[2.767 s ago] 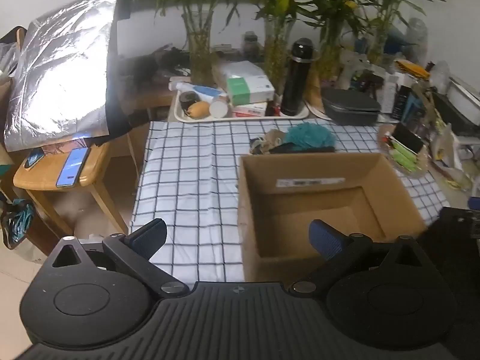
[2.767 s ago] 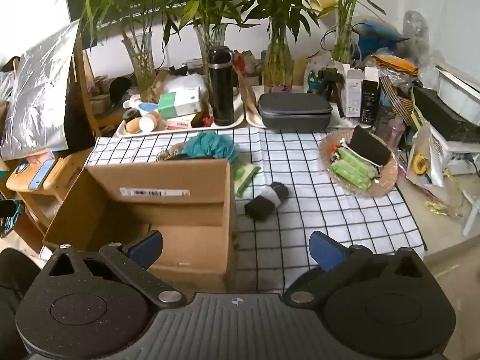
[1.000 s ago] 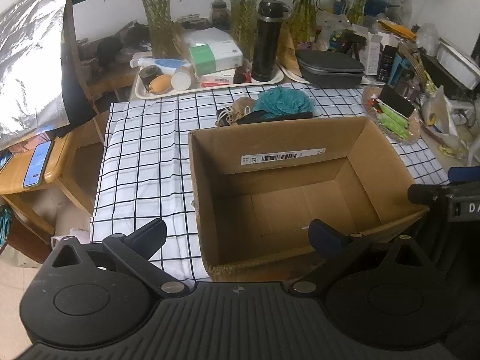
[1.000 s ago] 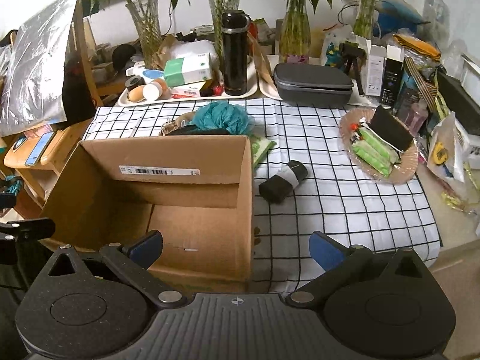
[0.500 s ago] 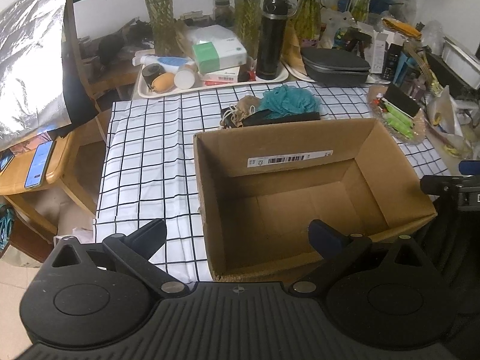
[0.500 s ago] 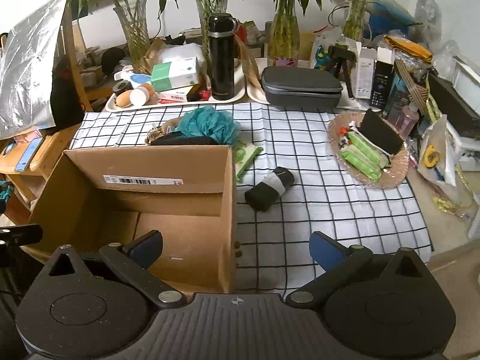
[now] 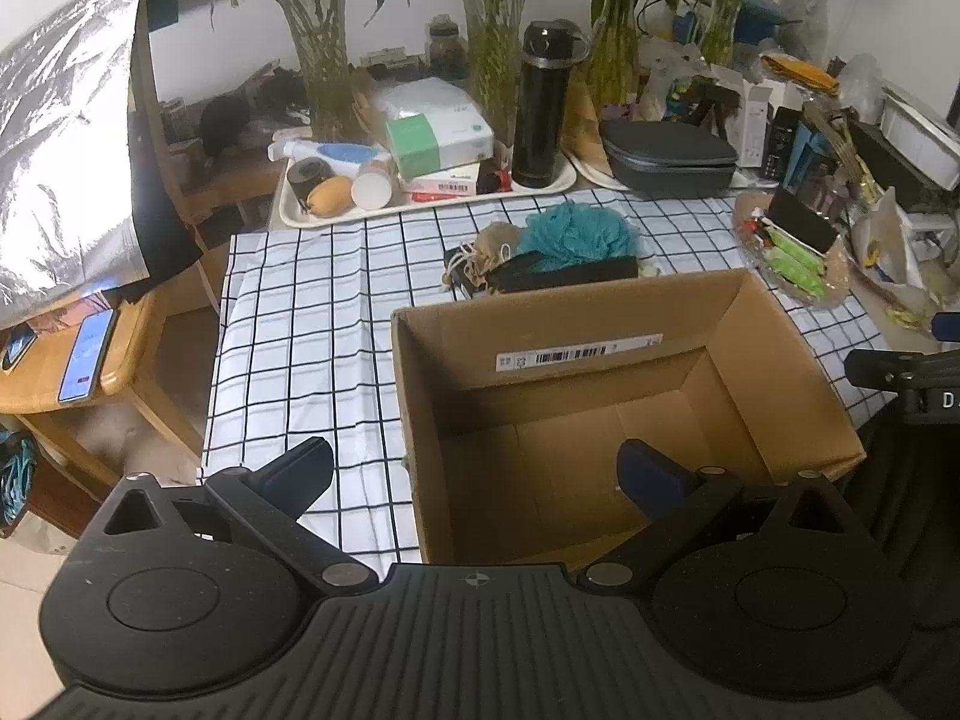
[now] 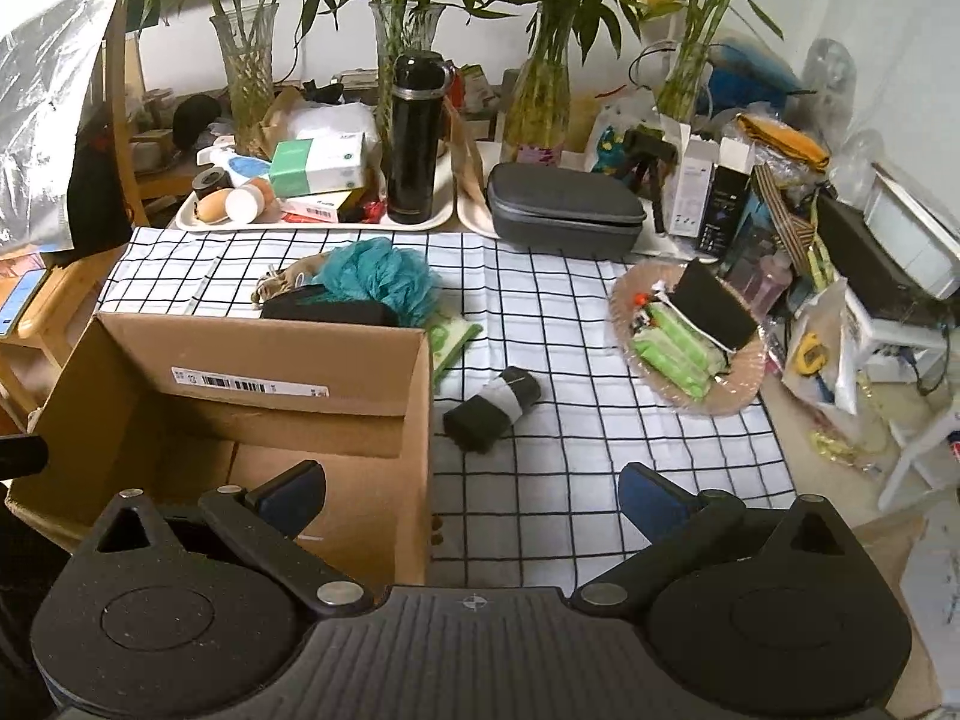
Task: Organize soft objects
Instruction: 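Move the right gripper toward the black taped roll on the cloth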
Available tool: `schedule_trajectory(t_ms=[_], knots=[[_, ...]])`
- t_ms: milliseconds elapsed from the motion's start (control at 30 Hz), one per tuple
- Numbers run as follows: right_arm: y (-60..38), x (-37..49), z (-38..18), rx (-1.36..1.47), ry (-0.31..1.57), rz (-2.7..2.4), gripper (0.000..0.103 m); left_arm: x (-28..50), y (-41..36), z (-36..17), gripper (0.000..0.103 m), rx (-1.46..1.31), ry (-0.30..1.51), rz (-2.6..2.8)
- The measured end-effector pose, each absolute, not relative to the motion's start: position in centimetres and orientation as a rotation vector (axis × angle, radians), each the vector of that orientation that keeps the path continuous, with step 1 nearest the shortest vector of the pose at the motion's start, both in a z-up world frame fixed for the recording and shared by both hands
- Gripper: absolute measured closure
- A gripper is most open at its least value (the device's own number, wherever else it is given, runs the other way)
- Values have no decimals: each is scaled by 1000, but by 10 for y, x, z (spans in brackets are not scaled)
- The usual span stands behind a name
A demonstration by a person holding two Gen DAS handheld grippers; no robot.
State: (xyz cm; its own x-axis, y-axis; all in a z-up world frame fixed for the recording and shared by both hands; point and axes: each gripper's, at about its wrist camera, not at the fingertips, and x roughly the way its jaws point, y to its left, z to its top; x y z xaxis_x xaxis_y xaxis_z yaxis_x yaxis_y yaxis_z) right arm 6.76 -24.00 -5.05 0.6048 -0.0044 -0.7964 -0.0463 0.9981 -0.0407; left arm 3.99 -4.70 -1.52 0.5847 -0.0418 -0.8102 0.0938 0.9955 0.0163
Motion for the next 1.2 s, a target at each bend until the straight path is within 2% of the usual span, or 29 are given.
schedule_trajectory(t_ms=[700,1200], knots=[[-240,72,-30,-89,867,-50,0,42,-39,-4,0,37,887,-68],[-273,102,-43,6,901,-68,0,61,-34,-5,0,-19,874,-102]])
